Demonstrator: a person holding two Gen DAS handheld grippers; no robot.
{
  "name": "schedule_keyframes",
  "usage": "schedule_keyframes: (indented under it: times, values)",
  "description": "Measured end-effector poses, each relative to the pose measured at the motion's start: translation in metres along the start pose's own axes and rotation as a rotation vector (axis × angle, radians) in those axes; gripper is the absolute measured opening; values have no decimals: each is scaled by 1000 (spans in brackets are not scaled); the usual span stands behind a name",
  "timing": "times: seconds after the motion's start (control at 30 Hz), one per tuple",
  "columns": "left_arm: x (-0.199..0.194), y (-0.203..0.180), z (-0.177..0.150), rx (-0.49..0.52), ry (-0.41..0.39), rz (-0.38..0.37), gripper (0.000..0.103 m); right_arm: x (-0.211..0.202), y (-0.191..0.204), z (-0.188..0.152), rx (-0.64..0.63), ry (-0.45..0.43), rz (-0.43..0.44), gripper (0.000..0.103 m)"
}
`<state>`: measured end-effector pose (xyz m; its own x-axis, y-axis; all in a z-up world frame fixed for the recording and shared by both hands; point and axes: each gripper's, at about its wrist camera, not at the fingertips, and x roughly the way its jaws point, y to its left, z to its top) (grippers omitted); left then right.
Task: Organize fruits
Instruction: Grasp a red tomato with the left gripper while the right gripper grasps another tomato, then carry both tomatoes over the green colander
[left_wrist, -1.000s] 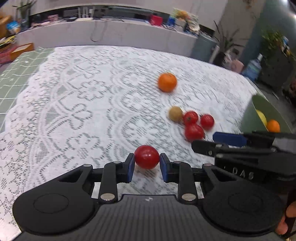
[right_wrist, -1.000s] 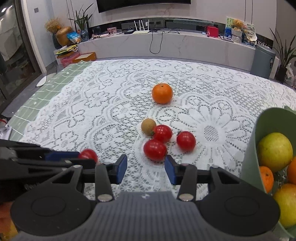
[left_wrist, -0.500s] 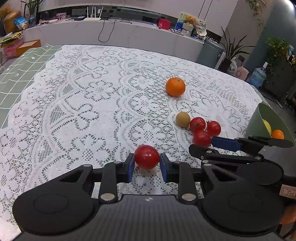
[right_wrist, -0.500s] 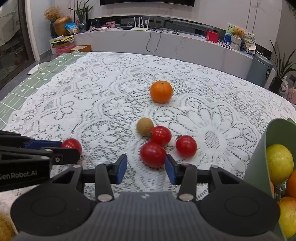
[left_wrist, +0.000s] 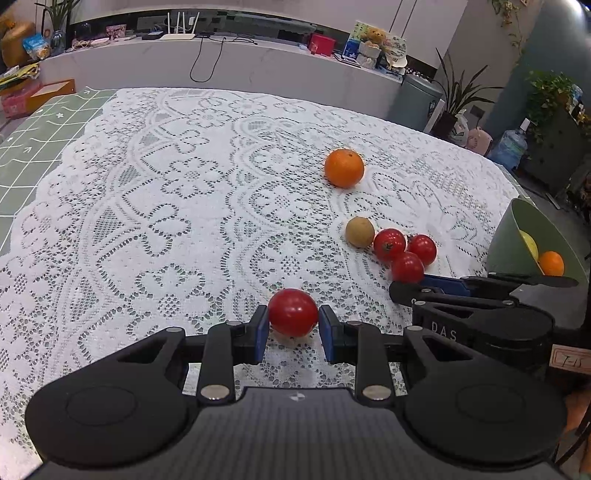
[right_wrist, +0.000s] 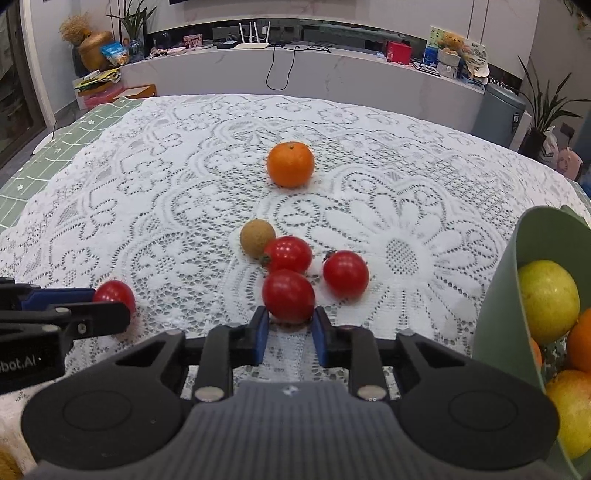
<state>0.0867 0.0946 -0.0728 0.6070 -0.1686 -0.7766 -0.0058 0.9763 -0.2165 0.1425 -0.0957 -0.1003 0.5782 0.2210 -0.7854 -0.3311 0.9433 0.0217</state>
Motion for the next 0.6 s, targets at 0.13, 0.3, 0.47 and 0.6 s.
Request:
schedule_keyframes:
  times: [0.13,0.3,0.47,0.6]
  values:
    - [-2,-1,0,7,-10,-3,32,-3,0,-1,8,-7,7,21]
    - [-5,-3,0,10,-18,-11,32,-14,-2,-2,22,-26,15,21]
    - [-15,-7,-1,10,-50,-20,32,-35,-5,-5,46,-71,47,21]
    - [-26,-10,-2,3,-88,-19,32,-57,-7,-9,30,-132,61,21]
